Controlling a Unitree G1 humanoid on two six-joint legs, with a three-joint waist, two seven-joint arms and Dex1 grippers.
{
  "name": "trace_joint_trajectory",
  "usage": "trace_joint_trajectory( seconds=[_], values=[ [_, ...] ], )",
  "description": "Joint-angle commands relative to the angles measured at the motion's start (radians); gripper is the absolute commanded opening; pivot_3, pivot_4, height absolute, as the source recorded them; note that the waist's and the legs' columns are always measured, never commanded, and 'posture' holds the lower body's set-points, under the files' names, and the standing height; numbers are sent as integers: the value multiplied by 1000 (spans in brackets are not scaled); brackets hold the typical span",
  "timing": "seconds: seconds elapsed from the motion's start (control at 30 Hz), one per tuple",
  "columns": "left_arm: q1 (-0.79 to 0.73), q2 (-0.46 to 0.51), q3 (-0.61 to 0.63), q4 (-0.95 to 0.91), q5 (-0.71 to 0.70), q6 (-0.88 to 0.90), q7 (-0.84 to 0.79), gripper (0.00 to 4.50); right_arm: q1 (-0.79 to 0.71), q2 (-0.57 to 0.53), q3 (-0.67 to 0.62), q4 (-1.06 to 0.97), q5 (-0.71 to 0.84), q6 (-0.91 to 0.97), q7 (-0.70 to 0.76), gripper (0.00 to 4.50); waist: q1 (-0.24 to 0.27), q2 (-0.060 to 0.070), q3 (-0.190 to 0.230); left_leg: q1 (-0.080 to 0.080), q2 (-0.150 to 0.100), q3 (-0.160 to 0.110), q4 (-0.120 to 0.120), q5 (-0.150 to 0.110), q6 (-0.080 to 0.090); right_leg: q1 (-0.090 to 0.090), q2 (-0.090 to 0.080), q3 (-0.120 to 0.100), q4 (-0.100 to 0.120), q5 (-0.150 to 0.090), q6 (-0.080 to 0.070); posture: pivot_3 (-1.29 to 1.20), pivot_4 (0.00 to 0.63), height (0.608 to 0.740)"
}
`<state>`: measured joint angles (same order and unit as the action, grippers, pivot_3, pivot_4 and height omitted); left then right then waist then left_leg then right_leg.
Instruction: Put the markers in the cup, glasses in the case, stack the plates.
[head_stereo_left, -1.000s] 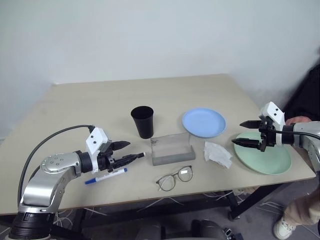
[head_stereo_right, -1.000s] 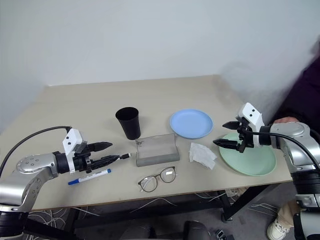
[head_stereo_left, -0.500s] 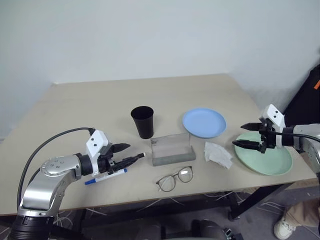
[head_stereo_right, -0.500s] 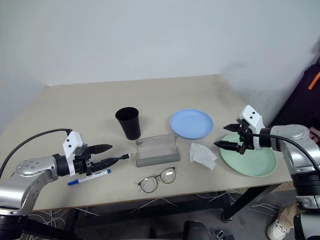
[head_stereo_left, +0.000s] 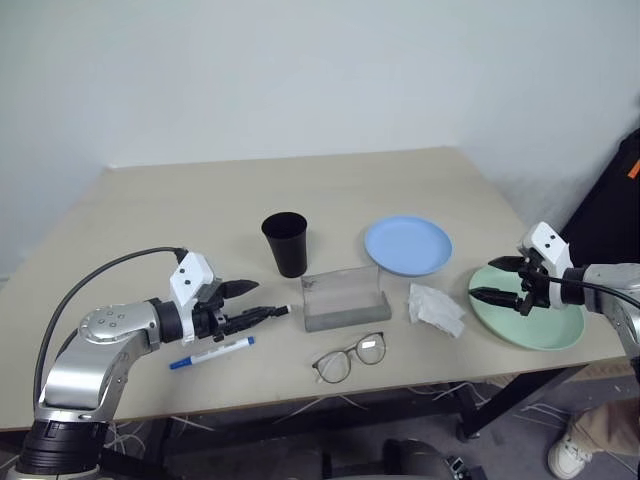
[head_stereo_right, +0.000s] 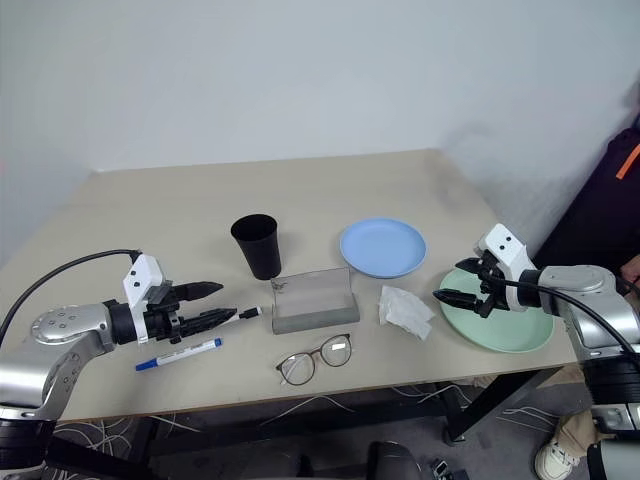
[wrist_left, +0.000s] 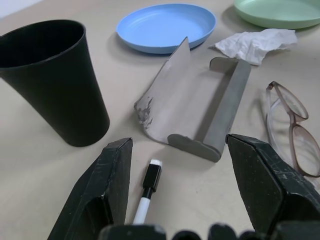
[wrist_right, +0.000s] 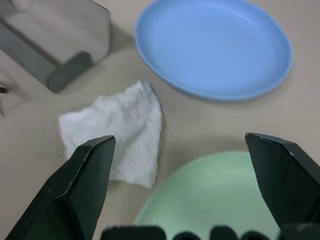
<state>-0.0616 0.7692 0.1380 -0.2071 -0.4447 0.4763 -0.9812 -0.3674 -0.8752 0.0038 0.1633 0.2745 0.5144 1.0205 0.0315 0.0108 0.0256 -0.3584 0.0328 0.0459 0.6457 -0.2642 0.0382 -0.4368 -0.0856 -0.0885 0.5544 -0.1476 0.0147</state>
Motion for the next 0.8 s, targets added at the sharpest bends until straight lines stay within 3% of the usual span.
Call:
trace_joint_trajectory(
  seconds=[0.03,0.8],
  values=[
    [-30,2,0,-2,2,-27,-5,3115,-20,-4,-65,49,-17,-9,-66,4500,0,0,0,0,0,0,0,0,0,0,0,0,0,0,0,0,0,735],
    [7,5,11,14,7,-69,-17,3115,5,-79,-222,506,-46,-97,-121,4500,-5,1,0,2,-1,0,0,0,0,6,0,2,0,0,0,0,0,735]
  ],
)
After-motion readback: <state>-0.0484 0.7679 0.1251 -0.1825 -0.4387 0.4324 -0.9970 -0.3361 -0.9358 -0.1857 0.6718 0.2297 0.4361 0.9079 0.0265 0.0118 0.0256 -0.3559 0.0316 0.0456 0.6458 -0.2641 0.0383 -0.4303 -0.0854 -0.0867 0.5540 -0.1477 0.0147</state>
